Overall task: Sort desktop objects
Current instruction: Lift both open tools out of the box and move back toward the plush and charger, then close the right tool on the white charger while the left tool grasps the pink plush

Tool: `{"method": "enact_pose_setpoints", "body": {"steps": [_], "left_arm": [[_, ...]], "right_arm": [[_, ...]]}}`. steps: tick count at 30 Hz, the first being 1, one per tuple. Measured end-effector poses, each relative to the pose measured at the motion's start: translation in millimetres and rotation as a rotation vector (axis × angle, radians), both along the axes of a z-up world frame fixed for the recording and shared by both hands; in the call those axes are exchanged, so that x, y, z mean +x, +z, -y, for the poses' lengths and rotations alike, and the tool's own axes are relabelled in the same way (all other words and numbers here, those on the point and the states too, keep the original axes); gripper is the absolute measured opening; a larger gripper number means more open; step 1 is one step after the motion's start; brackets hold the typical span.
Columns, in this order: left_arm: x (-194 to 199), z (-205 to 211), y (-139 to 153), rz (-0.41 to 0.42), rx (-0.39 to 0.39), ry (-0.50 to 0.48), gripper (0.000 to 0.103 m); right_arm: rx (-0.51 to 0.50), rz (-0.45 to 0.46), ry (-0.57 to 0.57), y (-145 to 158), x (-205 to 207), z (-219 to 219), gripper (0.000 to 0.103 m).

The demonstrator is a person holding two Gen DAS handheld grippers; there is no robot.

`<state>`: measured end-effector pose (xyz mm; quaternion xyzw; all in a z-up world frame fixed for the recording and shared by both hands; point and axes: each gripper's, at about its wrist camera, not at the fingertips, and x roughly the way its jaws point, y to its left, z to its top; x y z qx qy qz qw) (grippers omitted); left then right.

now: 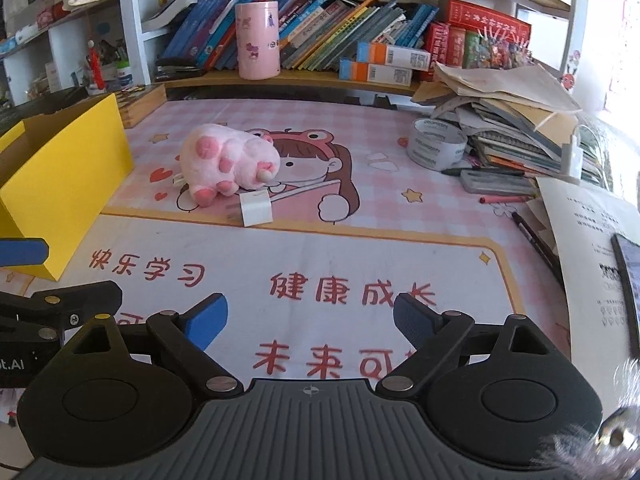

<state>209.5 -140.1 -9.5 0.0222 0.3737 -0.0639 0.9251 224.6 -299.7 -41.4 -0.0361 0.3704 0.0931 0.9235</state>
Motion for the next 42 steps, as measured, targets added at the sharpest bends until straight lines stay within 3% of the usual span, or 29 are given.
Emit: {"method": "enact_pose_setpoints", "body": {"steps": [10,21,29,40,42], "left_arm": [[21.7,-2.2,3.2,0.025,0.014,0.058,0.090],[36.1,-6.6,7.1,0.023,0.023,0.103,0.090],[43.0,-6.4,16.2,0.037,0.049,0.135,0.090],[49.0,-5.9,20.5,0.009,0.099,0.127,0.090],[53.3,-5.3,19.6,0.001,0.101,0.121,0.090]], "right_arm": [[0.048,0.012,0.061,1.5,24.6,3.9,0.089],[0.054,0.015,0.139,-12.0,67.3,-3.2,0.075],[0.055,-0.007,0.223,-24.5,107.8,-25.3,0.072],[0.057,-0.050,0.283,-49.1,139.8,-52.0,0.049],[0.054,-0.038,0.295,-50.0,138.4,-52.1,0.040]]}}
